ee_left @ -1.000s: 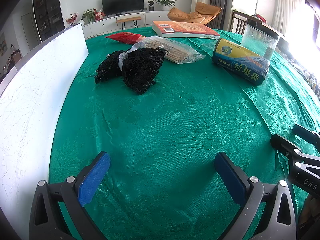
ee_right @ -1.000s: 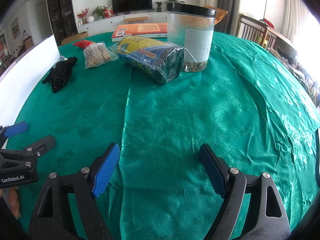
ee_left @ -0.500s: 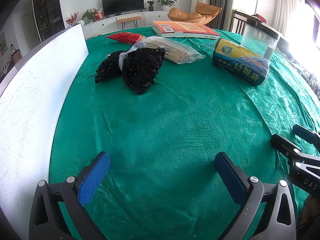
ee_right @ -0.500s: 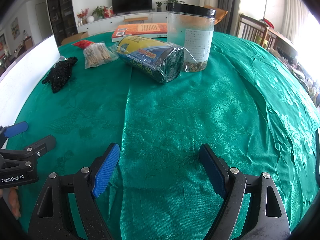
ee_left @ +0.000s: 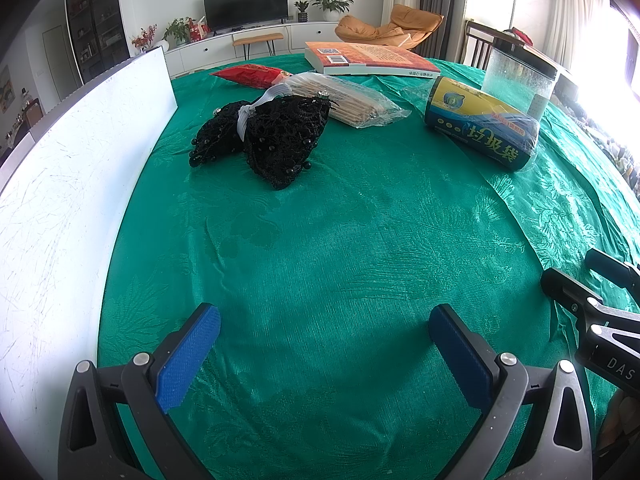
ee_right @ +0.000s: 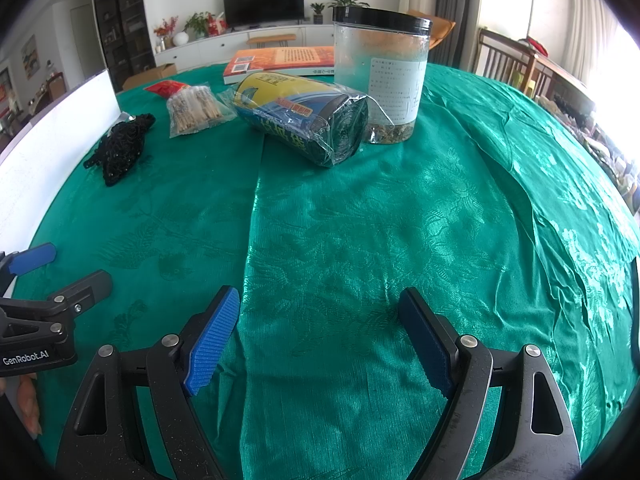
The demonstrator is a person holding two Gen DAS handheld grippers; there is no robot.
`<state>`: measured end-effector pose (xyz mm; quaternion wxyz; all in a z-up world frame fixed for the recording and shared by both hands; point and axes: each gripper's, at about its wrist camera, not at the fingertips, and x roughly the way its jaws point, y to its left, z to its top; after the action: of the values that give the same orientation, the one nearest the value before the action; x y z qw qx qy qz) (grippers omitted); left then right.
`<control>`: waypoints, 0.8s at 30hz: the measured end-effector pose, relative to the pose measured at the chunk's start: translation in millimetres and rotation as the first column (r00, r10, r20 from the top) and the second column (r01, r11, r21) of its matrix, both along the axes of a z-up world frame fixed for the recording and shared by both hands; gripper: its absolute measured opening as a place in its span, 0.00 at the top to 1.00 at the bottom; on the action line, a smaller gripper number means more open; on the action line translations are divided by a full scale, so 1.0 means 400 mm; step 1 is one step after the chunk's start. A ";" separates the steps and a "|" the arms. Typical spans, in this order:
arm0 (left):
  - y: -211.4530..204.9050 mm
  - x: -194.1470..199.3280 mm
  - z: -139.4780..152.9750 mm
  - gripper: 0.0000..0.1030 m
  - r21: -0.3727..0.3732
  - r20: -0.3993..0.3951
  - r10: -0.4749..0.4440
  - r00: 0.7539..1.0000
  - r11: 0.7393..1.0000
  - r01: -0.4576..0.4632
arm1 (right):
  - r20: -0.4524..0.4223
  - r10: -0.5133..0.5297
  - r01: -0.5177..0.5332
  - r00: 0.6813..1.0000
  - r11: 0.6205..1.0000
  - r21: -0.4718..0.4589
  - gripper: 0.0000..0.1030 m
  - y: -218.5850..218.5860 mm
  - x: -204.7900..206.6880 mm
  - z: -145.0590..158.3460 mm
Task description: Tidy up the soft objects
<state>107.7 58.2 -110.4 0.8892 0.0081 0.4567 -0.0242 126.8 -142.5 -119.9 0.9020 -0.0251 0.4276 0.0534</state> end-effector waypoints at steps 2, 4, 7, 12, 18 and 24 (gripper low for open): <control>0.000 0.000 0.000 0.00 0.000 0.000 0.000 1.000 1.000 0.000 | 0.000 0.000 0.000 1.000 1.000 0.000 0.18 -0.001 0.000 0.000; 0.000 0.000 0.000 0.00 0.000 0.000 0.000 1.000 1.000 0.000 | 0.000 0.000 0.000 1.000 1.000 0.001 0.18 0.000 0.000 0.000; 0.001 0.000 0.000 0.00 0.000 0.000 0.000 1.000 1.000 0.000 | 0.000 0.000 0.000 1.000 1.000 0.000 0.18 0.000 0.000 0.000; 0.013 0.046 0.016 0.00 -0.048 -0.060 0.032 0.998 0.998 -0.034 | 0.000 0.000 0.000 1.000 1.000 0.001 0.18 0.000 0.000 0.000; 0.097 0.209 0.101 0.00 -0.198 -0.015 0.219 0.976 0.956 -0.217 | 0.000 0.000 0.000 1.000 1.000 0.001 0.18 0.001 0.000 0.000; 0.170 0.382 0.047 0.00 -0.187 -0.122 0.312 0.942 0.925 -0.331 | 0.000 0.000 0.000 1.000 1.000 0.001 0.18 0.000 0.000 0.000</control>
<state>260.5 126.2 -91.7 0.8558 -0.1597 0.4864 0.0746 126.9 -142.4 -119.9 0.9021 -0.0246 0.4274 0.0539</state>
